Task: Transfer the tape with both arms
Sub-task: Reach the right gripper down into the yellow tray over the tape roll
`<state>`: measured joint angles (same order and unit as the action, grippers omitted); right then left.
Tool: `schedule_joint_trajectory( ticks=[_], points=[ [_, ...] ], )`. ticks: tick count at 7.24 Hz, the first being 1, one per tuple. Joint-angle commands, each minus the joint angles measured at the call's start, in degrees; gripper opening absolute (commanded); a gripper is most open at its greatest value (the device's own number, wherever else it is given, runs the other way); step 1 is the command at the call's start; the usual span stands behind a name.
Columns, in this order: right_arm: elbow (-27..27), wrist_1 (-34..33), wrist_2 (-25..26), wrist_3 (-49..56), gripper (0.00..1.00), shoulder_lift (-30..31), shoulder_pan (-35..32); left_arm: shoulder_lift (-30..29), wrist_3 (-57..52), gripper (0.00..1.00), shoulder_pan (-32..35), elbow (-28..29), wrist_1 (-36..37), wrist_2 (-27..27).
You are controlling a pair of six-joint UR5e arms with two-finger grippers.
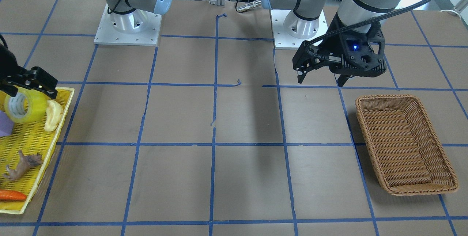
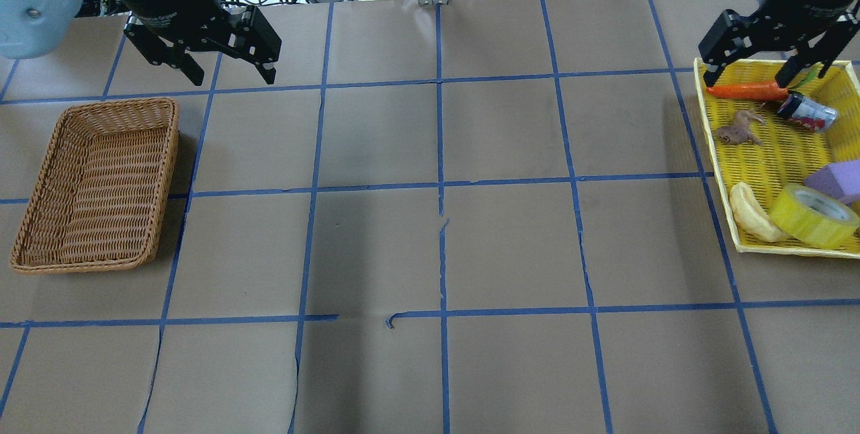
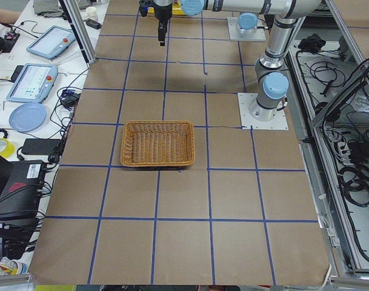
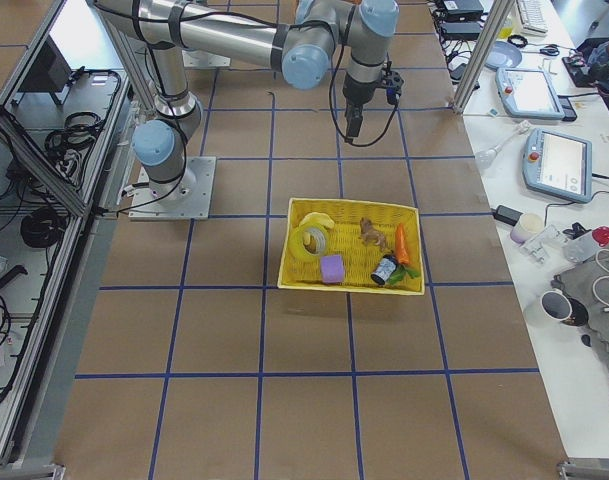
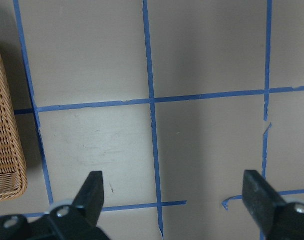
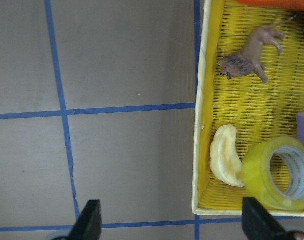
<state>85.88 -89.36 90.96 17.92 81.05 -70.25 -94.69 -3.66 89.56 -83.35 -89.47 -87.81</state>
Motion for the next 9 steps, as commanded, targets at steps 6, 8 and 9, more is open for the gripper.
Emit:
schedule_joint_trajectory(
  ticks=[6,8,9],
  points=[
    [12.39,-5.91,2.89,38.5,0.96,-10.36,16.55,0.03,-0.12,1.0,0.0,0.03,0.0,0.01],
    [12.65,-6.79,5.2,37.71,0.68,-12.31,17.94,-0.14,-0.12,1.0,0.0,0.12,0.0,0.1],
    [12.56,-6.71,5.11,36.67,0.31,-12.32,17.95,-0.31,-0.12,1.0,0.0,0.12,0.0,0.1]
  ],
)
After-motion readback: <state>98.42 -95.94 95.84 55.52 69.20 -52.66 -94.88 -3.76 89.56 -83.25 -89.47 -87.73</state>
